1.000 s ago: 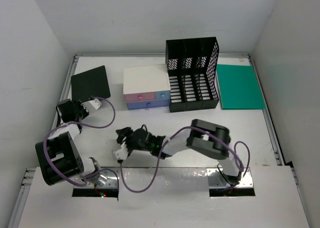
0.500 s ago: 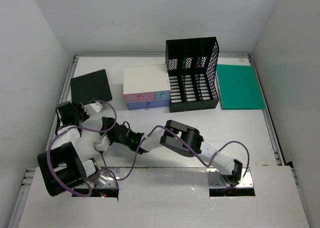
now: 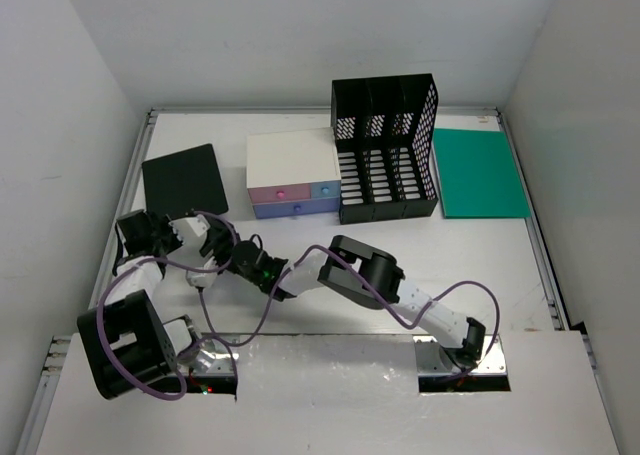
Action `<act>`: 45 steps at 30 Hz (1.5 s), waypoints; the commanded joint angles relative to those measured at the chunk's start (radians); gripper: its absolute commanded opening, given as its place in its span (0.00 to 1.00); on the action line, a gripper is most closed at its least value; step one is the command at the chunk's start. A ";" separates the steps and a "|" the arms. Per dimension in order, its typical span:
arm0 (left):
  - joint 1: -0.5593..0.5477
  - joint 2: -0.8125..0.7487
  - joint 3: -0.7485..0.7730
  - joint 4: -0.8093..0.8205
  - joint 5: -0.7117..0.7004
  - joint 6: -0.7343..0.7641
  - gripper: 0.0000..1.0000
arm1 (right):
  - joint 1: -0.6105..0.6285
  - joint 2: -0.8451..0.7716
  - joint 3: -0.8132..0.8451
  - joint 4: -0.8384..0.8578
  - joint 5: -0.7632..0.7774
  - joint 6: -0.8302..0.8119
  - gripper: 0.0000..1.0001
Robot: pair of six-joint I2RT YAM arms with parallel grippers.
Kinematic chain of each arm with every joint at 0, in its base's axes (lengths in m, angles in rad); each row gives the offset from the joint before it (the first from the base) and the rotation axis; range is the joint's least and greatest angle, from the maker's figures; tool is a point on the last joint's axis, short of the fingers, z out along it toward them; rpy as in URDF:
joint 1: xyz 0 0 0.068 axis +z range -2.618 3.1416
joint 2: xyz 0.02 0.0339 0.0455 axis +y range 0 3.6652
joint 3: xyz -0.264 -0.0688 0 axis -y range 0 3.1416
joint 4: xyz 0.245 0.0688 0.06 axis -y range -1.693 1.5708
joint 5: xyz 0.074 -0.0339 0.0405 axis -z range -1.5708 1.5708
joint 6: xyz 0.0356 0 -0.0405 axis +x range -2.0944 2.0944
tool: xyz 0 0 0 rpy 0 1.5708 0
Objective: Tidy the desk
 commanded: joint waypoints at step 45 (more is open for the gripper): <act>0.183 0.057 0.987 -1.003 0.474 -0.296 1.00 | -0.011 -0.356 -0.148 -0.054 -0.167 0.458 0.00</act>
